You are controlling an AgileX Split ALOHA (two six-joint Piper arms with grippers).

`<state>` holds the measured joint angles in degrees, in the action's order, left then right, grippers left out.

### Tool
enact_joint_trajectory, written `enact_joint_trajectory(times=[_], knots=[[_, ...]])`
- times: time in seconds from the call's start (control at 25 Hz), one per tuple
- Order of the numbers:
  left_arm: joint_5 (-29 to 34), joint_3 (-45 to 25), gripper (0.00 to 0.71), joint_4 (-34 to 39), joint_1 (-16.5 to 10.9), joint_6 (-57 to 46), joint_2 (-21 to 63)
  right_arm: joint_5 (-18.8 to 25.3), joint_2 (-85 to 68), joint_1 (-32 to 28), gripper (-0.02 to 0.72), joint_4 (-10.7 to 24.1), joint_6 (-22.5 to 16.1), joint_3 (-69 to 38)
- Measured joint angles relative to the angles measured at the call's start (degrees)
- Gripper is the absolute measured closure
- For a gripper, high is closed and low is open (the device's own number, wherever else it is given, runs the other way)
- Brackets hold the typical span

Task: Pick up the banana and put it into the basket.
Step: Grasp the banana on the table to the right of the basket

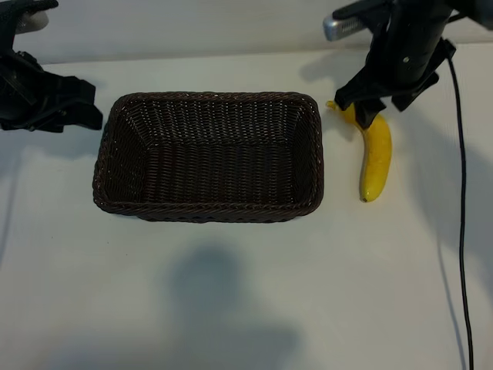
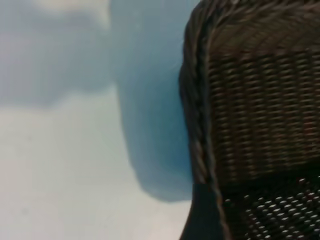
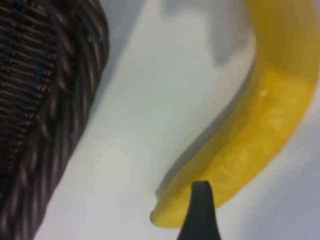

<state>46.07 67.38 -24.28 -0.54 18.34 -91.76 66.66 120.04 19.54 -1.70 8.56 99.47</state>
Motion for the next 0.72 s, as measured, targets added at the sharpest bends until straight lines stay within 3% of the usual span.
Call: enact_joint_trajectory(times=[0.36,0.72], knots=[[-0.1,0.0,0.116,-1.1,0.0,0.9,0.0,-2.0,3.7,0.0,0.111,0.0,0.2,0.0],[-0.1,0.0,0.117,-1.1,0.0,0.9,0.0,-4.7,3.7,0.0,0.111,3.3,-3.6,0.0]])
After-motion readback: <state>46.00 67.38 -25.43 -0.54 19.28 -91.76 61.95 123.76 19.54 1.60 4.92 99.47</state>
